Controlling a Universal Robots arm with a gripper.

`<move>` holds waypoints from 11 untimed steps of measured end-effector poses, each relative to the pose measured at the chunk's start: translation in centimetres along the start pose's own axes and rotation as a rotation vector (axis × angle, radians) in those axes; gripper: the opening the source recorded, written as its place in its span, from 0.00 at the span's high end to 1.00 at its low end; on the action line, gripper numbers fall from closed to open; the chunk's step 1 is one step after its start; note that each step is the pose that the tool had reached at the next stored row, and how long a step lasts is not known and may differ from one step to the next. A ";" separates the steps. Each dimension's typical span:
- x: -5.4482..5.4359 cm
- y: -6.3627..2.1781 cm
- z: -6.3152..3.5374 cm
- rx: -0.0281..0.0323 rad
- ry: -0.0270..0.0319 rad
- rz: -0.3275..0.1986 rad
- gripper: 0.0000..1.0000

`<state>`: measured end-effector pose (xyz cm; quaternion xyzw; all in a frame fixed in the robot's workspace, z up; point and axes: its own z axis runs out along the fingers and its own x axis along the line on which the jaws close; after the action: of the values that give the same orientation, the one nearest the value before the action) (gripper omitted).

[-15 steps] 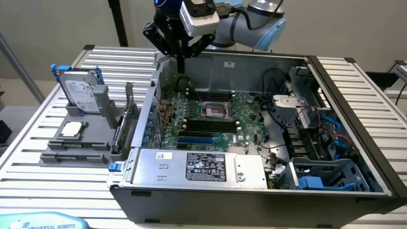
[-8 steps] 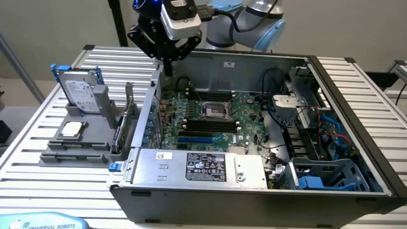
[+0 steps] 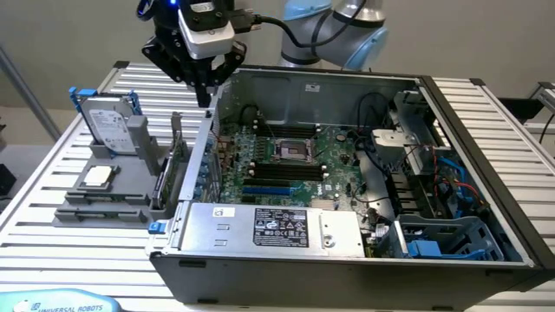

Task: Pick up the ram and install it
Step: 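Reach for the ram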

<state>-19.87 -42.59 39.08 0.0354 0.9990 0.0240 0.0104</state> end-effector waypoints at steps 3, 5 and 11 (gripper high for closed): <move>1.3 -0.36 0.02 0.0003 0.0000 0.000 0.89; 2.2 -0.58 0.05 0.0005 0.0001 0.000 0.89; 4.9 -1.15 0.19 0.0019 -0.0001 0.000 0.89</move>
<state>-24.87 -43.38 38.74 0.0354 0.9991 0.0230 0.0104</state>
